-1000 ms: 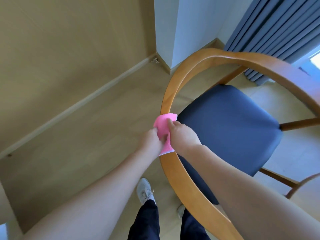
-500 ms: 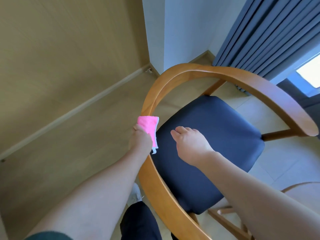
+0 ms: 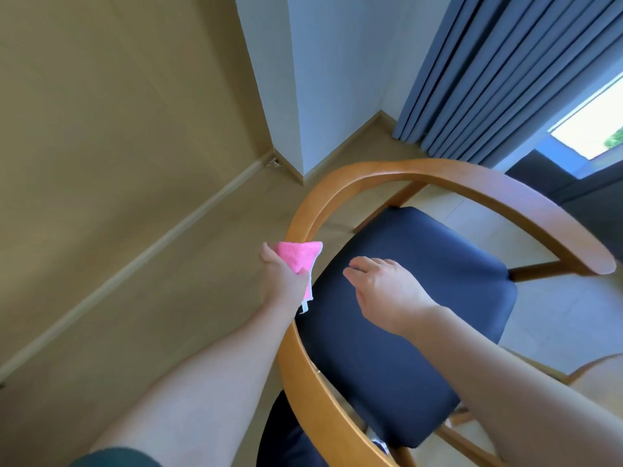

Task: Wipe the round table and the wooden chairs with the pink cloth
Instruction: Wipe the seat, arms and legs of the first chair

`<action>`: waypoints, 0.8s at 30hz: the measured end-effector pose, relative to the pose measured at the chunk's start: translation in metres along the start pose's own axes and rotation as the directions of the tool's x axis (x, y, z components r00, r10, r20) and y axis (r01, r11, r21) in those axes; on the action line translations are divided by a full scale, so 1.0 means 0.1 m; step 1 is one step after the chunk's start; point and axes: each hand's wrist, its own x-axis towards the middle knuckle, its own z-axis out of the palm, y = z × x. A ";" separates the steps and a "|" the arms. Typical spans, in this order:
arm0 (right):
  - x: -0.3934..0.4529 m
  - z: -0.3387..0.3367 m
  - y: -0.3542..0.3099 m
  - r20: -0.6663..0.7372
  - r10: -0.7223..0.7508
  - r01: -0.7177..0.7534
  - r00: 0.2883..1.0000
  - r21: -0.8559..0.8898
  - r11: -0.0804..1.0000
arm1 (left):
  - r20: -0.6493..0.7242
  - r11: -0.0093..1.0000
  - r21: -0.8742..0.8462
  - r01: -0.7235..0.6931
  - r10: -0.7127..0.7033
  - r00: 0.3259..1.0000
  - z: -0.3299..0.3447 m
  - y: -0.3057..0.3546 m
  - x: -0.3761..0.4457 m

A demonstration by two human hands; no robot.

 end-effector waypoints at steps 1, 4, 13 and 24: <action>0.01 -0.02 0.01 0.000 0.012 -0.012 1.000 0.003 1.000 | 0.006 0.998 -0.051 0.022 -0.021 1.000 -0.01 0.00 0.01; 0.02 -0.03 0.04 -0.004 0.034 -0.034 0.999 0.004 0.999 | -0.024 0.995 -0.094 0.033 -0.035 0.999 0.02 0.00 0.06; 0.12 -0.09 0.23 0.005 0.029 -0.029 1.000 0.008 1.000 | -0.098 0.981 0.122 -0.154 0.166 0.981 -0.01 0.25 0.25; 0.20 -0.31 0.67 -0.111 0.115 -0.105 0.987 0.091 0.990 | 0.096 0.712 0.613 -0.342 0.363 0.927 -0.05 1.20 0.69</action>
